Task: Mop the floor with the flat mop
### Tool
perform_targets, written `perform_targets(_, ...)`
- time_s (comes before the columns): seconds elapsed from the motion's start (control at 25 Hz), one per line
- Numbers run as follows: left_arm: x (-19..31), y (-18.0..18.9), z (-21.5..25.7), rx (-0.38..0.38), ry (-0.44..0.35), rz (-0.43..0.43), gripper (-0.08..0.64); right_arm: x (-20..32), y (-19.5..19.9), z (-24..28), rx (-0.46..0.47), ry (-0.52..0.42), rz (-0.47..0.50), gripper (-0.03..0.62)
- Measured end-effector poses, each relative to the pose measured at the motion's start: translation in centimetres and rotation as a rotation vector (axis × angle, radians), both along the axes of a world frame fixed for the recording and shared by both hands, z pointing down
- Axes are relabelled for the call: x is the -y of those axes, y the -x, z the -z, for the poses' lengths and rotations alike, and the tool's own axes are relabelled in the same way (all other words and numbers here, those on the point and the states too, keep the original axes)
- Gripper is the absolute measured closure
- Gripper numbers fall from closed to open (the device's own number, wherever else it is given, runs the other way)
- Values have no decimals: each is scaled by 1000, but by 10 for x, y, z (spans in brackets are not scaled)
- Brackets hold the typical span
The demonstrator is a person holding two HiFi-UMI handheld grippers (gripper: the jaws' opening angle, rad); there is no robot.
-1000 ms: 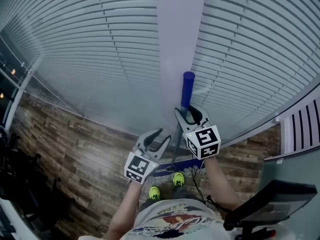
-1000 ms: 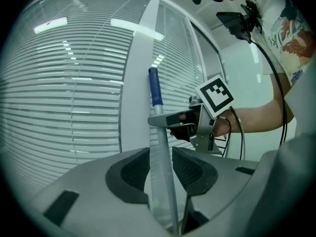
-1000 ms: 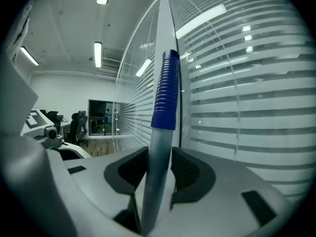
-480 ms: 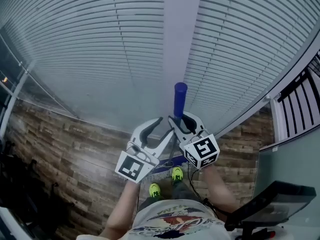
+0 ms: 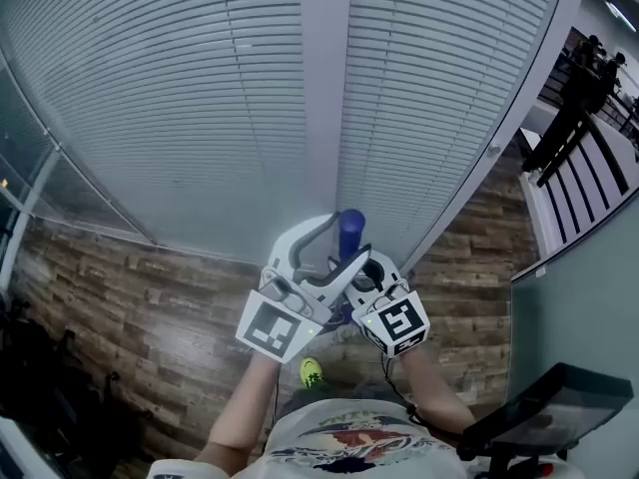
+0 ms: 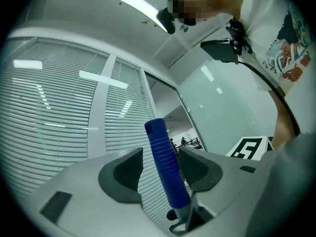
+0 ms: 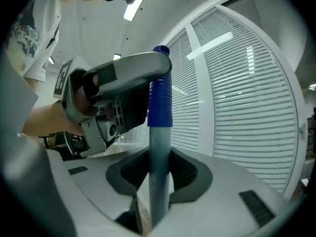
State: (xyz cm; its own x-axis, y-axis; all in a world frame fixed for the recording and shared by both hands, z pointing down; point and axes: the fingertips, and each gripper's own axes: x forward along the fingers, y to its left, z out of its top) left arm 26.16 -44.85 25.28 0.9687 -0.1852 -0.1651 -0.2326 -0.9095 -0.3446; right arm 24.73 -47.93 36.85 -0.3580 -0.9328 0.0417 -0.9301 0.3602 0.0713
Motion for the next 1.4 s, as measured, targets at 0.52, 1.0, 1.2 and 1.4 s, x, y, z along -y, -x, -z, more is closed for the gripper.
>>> perform_targets(0.52, -226, -46, -12, -10, 53, 15, 427, -206, -16, -22, 5, -32, 156, 476)
perform_targets(1.0, -340, -52, -49, 88, 98, -15, 456, -299, -1, -57, -13, 80, 205, 495)
perform_targets(1.2, -395, -36, -72, 189, 147, -56, 456, -348, 19, -73, 6, 95, 256, 494)
perform_targets(1.4, -475, -8, -100, 219, 179, -78, 445, -423, 50, -100, -39, 137, 291, 492)
